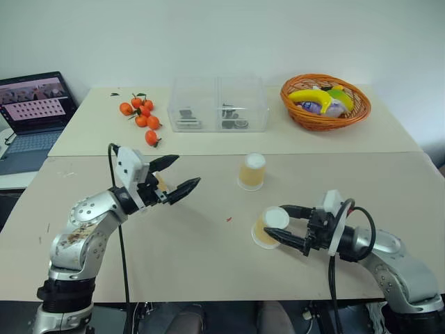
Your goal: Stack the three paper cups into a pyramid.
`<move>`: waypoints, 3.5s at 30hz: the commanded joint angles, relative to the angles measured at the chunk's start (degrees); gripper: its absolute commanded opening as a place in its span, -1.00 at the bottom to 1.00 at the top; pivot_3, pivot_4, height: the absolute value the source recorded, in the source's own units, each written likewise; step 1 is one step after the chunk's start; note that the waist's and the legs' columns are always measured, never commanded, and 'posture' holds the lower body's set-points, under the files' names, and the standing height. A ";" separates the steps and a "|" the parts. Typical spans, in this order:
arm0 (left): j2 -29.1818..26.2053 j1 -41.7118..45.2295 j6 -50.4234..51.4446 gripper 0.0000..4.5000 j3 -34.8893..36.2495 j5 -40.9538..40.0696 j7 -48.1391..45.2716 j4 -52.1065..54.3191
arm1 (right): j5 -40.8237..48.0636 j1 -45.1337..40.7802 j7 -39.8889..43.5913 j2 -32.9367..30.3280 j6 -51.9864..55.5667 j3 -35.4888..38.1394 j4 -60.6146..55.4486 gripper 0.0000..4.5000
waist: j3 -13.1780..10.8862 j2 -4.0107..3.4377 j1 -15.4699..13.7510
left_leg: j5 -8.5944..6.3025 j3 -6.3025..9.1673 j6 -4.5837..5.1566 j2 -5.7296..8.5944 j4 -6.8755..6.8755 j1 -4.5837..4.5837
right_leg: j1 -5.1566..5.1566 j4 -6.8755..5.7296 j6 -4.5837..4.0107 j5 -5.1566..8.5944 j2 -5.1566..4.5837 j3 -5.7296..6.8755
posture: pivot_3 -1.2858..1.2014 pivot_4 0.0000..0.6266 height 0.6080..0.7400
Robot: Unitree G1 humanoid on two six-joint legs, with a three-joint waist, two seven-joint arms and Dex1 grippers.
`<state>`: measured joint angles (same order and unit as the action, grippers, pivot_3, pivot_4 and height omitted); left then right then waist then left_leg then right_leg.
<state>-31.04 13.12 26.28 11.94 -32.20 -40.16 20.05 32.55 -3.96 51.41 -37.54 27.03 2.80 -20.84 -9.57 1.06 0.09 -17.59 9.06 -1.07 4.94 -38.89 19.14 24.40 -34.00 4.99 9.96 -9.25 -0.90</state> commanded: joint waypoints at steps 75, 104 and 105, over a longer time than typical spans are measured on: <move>8.12 -7.78 -4.89 1.00 -0.30 -1.61 9.33 3.11 | -4.86 -16.93 7.33 2.50 5.87 -2.70 11.41 0.99 | 0.03 0.05 0.83 | -0.03 -0.33 -0.51 -0.88 0.04 0.17 | 0.63 -0.06 -0.71 -0.33 0.89 -0.10 | 0.03 -0.52 0.97; -2.70 -24.13 3.30 1.00 5.25 -12.21 3.94 19.97 | -17.48 -40.02 7.06 12.01 -16.46 -7.35 45.20 0.99 | 0.02 0.04 1.13 | -0.01 -0.46 -0.55 -0.90 0.06 0.17 | 0.70 -0.05 -0.73 -0.34 0.90 -0.22 | 0.03 -0.52 0.97; -2.74 -24.74 3.21 1.00 5.20 -12.02 3.92 20.25 | -17.74 -40.86 7.24 12.28 -17.40 -7.37 46.67 0.99 | 0.02 0.04 1.25 | -0.01 -0.46 -0.55 -0.90 0.07 0.17 | 0.70 -0.03 -0.73 -0.34 0.90 -0.23 | 0.03 -0.52 0.97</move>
<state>-33.40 -11.04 29.62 16.51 -43.17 -36.43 37.74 15.02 -42.71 58.34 -25.58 12.57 -5.66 24.71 -9.55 1.10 1.34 -17.60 8.59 -1.62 4.04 -38.81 19.31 25.11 -34.03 4.26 9.62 -8.35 -1.13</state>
